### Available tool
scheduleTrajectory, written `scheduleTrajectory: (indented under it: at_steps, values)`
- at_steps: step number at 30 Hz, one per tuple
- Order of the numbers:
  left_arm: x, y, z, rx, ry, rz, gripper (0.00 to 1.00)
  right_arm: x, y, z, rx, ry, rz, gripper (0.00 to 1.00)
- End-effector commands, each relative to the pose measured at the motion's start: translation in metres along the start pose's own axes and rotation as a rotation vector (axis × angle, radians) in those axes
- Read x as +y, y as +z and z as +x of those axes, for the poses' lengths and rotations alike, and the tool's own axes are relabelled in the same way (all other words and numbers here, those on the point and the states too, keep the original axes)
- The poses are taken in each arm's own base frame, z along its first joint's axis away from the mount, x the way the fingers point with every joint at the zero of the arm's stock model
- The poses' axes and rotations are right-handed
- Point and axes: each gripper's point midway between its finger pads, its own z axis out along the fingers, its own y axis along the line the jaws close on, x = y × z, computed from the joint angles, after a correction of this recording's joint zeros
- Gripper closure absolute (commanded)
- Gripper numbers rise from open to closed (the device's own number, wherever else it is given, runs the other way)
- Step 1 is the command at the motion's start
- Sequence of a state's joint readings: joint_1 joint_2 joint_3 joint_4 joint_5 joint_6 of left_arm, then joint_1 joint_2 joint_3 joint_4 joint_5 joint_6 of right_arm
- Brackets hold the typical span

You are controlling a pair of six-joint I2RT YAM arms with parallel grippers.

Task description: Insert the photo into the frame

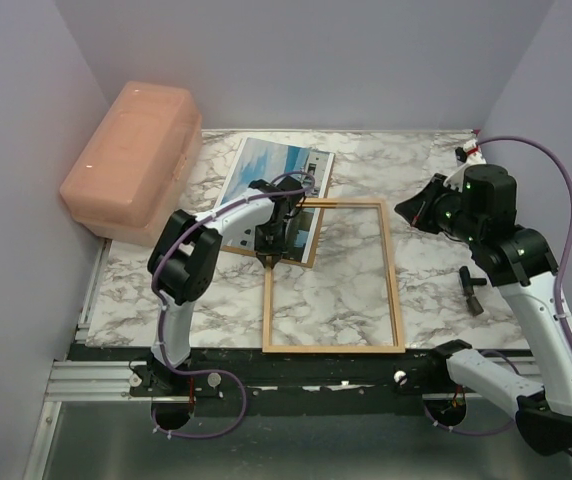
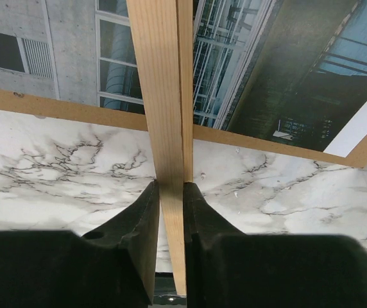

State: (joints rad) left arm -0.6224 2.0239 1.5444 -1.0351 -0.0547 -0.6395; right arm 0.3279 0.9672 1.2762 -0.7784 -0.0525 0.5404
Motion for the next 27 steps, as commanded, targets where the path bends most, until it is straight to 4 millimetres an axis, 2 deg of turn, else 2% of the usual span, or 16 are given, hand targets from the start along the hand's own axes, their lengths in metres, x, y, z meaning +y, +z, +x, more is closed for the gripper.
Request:
scheduleTrajectory:
  at_steps: [1, 7, 12, 14, 19, 20, 23, 27]
  values:
    - [0.009, -0.015, -0.005, -0.047, -0.03, 0.034, 0.97, 0.02, -0.004, -0.007, -0.005, -0.019, -0.097, 1.0]
    - [0.032, -0.019, -0.007, -0.089, -0.103, 0.054, 1.0, 0.033, 0.002, 0.003, 0.035, -0.011, -0.184, 1.0]
    - [0.029, -0.019, -0.005, -0.102, -0.087, 0.102, 0.99, 0.043, 0.004, 0.009, 0.057, -0.004, -0.248, 1.0]
    - [0.028, -0.02, -0.004, -0.105, -0.085, 0.113, 0.89, 0.045, 0.006, 0.01, 0.068, 0.0, -0.258, 1.0]
    - [0.034, -0.03, -0.002, -0.133, -0.076, 0.105, 0.49, 0.049, 0.008, 0.014, 0.094, 0.003, -0.286, 1.0]
    - [0.035, -0.033, -0.002, -0.144, -0.077, 0.105, 0.44, 0.05, 0.009, 0.015, 0.1, 0.004, -0.294, 1.0]
    - [0.037, -0.05, -0.003, -0.204, -0.081, 0.137, 0.39, 0.054, 0.012, 0.019, 0.122, 0.009, -0.317, 1.0]
    - [0.038, -0.07, 0.003, -0.279, -0.09, 0.199, 0.39, 0.06, 0.016, 0.025, 0.157, 0.017, -0.358, 1.0]
